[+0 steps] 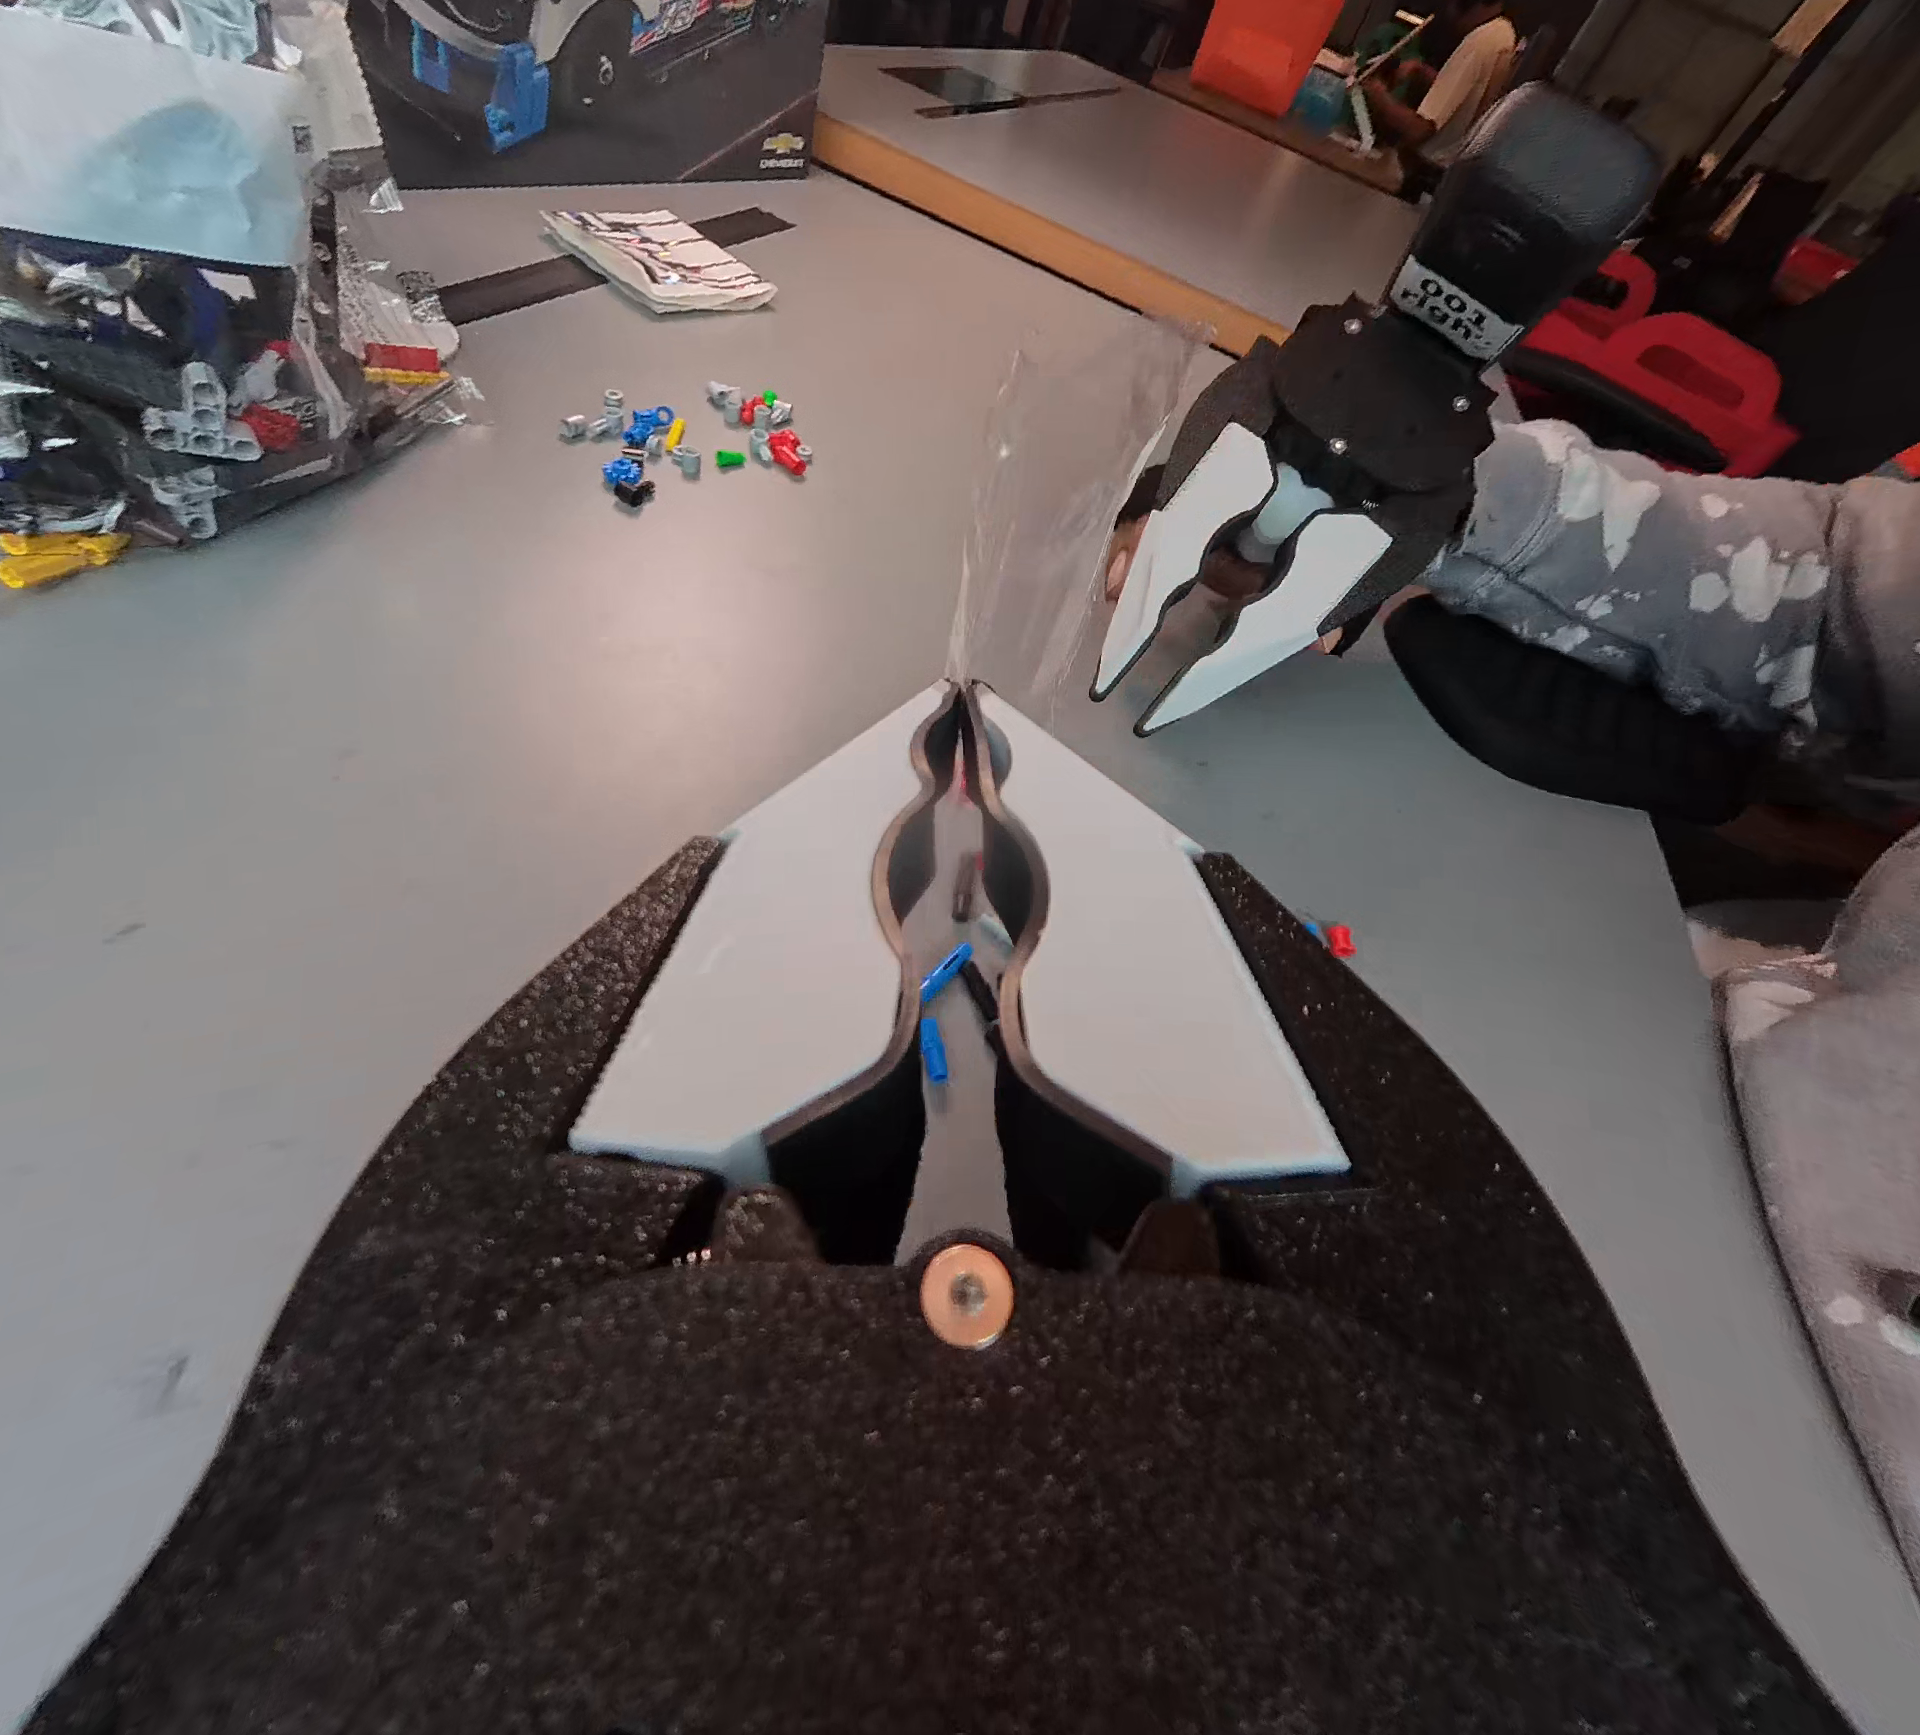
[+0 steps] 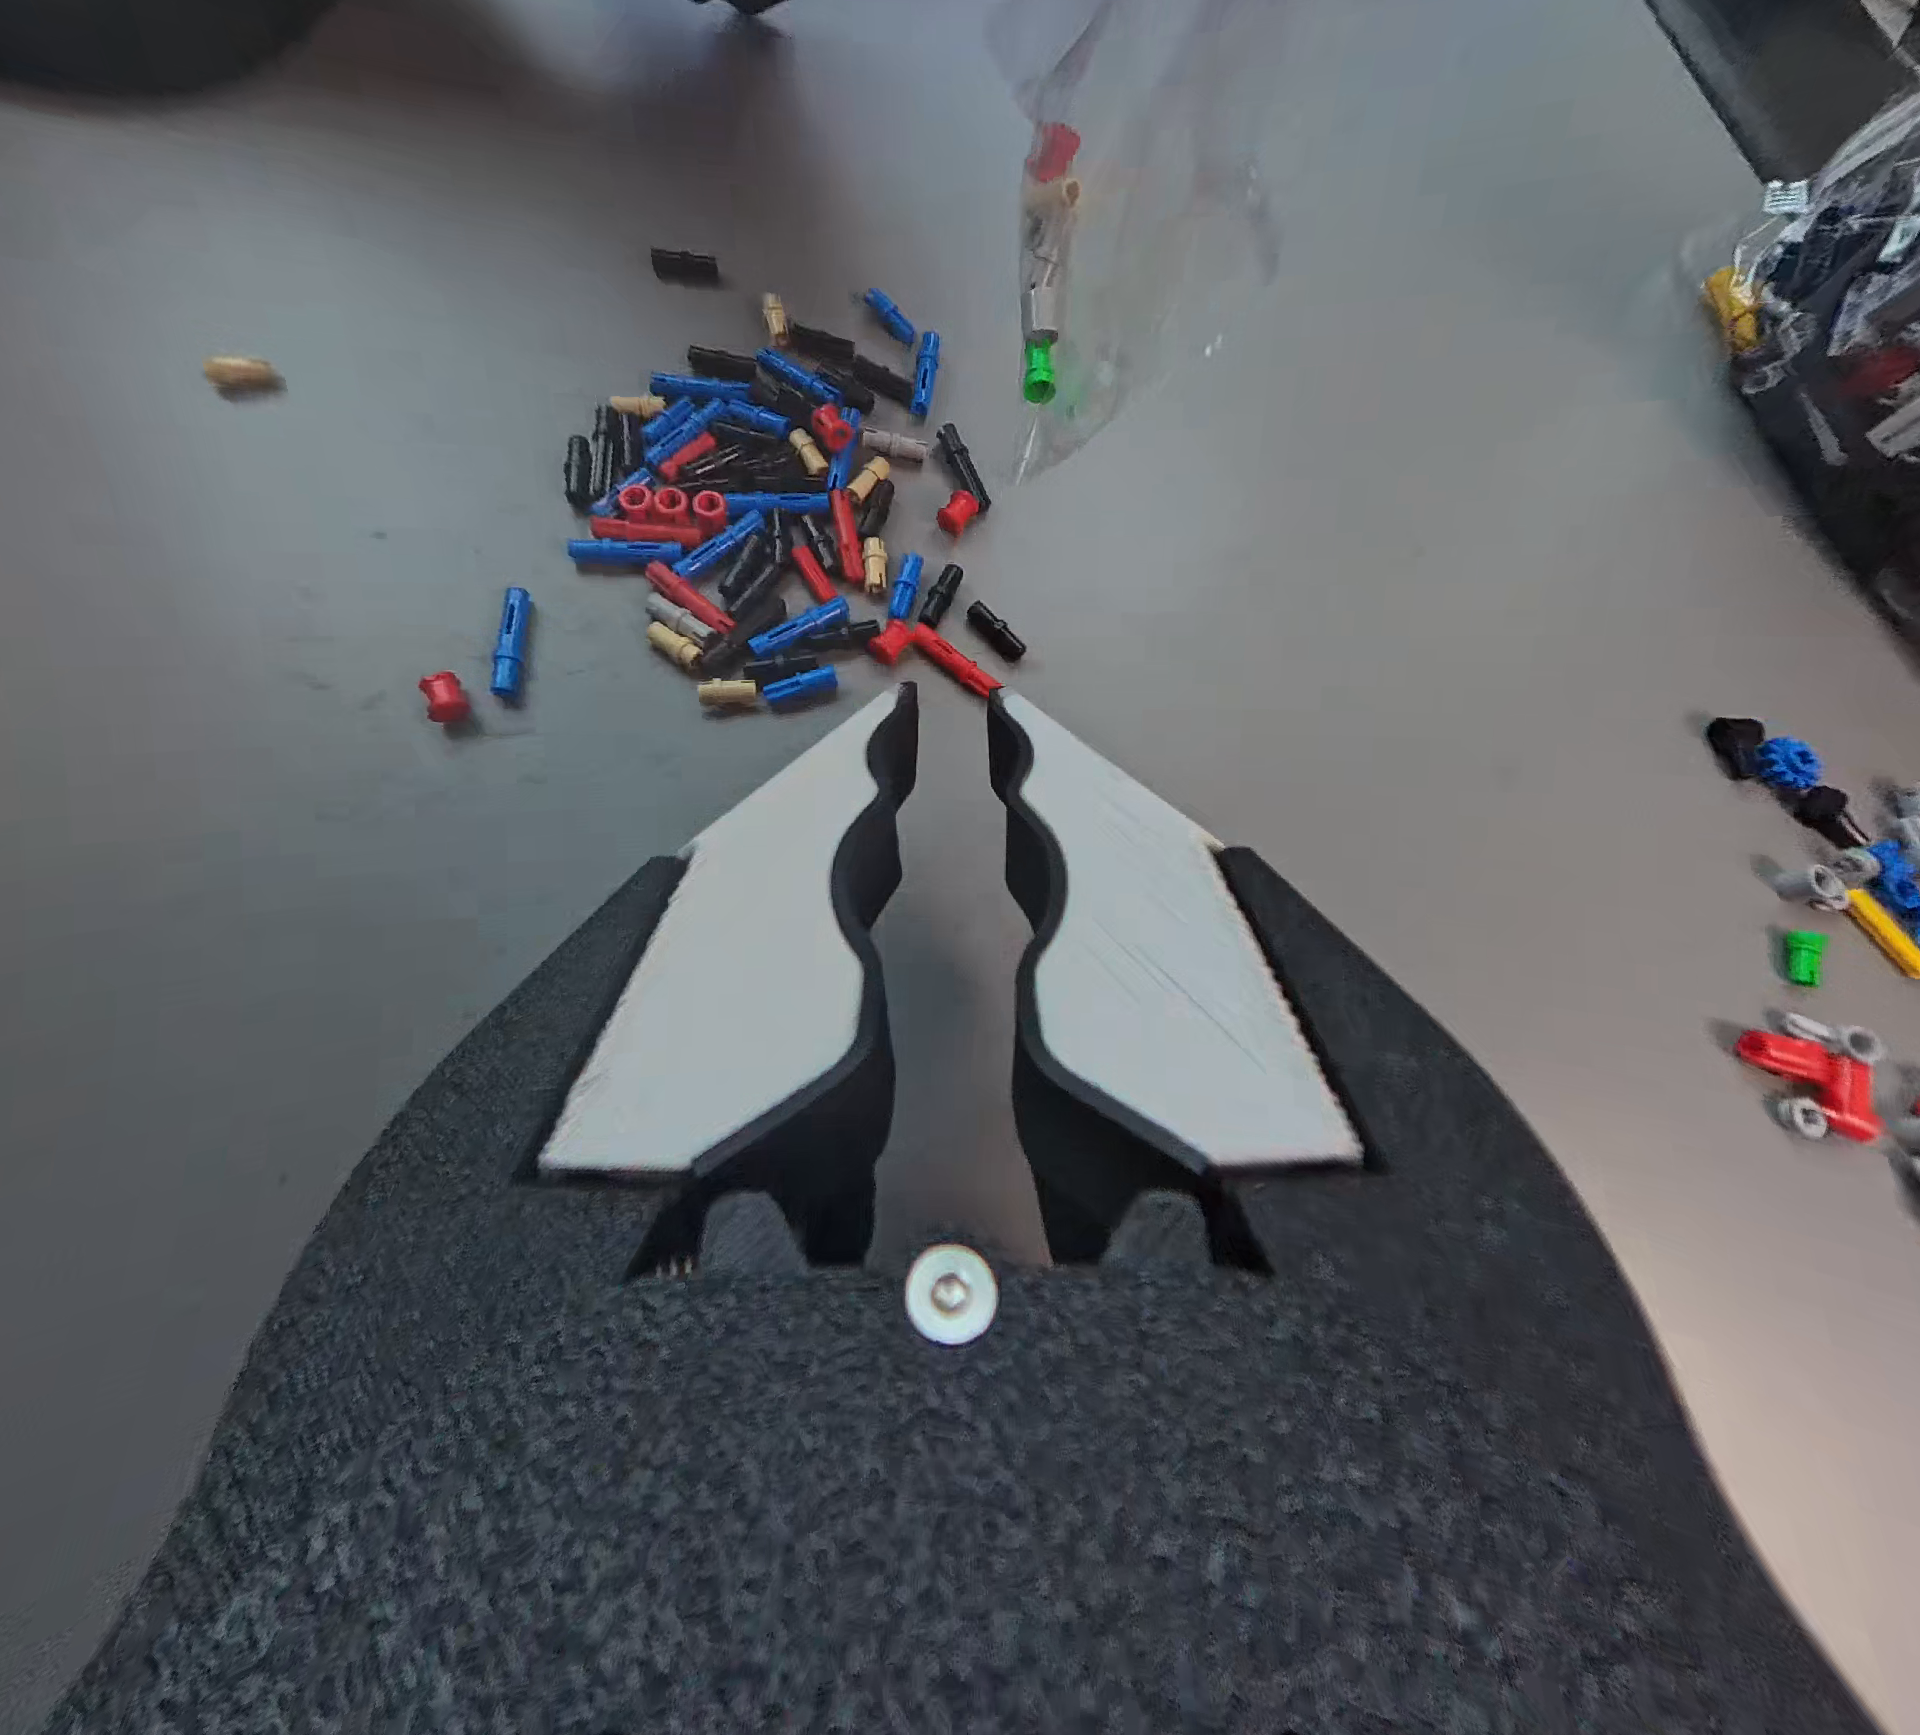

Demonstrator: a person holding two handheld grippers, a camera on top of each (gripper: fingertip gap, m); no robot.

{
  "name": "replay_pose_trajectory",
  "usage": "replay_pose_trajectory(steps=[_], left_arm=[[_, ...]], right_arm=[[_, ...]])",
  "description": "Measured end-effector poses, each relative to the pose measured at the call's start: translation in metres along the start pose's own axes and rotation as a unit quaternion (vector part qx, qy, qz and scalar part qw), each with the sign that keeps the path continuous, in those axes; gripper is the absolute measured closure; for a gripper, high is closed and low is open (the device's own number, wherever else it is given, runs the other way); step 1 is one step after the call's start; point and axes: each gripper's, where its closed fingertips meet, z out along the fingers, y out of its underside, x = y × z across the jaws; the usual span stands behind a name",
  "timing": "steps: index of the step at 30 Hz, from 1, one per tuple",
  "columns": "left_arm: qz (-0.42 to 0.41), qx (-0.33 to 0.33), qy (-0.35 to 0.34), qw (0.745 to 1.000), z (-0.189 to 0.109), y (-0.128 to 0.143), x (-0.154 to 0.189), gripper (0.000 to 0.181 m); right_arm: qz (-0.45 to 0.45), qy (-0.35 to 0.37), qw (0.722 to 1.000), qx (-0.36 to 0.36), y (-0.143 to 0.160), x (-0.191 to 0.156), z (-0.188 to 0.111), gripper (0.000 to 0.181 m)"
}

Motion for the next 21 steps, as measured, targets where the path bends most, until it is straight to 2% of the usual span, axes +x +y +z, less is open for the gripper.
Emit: replay_pose_trajectory(steps=[3,6,10,12,15,18,19,21], left_arm=[[0.011,-0.013,-0.028,0.999,-0.004,0.005,-0.013,0.181],[0.012,-0.013,-0.034,0.999,-0.006,0.005,-0.016,0.181],[0.016,-0.022,-0.034,0.999,-0.005,0.008,-0.016,0.181],[0.02,-0.029,-0.033,0.999,-0.003,0.011,-0.015,0.181],[0.025,-0.042,-0.031,0.998,0.001,0.015,-0.012,0.181],[0.031,-0.049,-0.027,0.998,0.005,0.017,-0.008,0.181],[0.033,-0.051,-0.028,0.998,0.007,0.017,-0.008,0.181],[0.038,-0.053,-0.034,0.997,0.009,0.019,-0.009,0.181]], right_arm=[[-0.032,-0.038,0.997,-0.051,0.002,0.002,0.014,0.167],[-0.028,-0.077,0.992,-0.092,0.009,0.002,0.028,0.162],[-0.011,-0.104,0.99,-0.091,0.008,-0.002,0.03,0.177],[-0.016,-0.123,0.988,-0.092,0.01,-0.009,0.023,0.177],[0.007,-0.124,0.992,0.022,-0.034,-0.005,-0.009,0.178],[-0.011,-0.038,0.993,0.113,-0.089,0.028,-0.048,0.178],[-0.021,-0.017,0.993,0.114,-0.1,0.035,-0.054,0.177],[-0.045,0.018,0.996,0.068,-0.105,0.047,-0.049,0.177]])
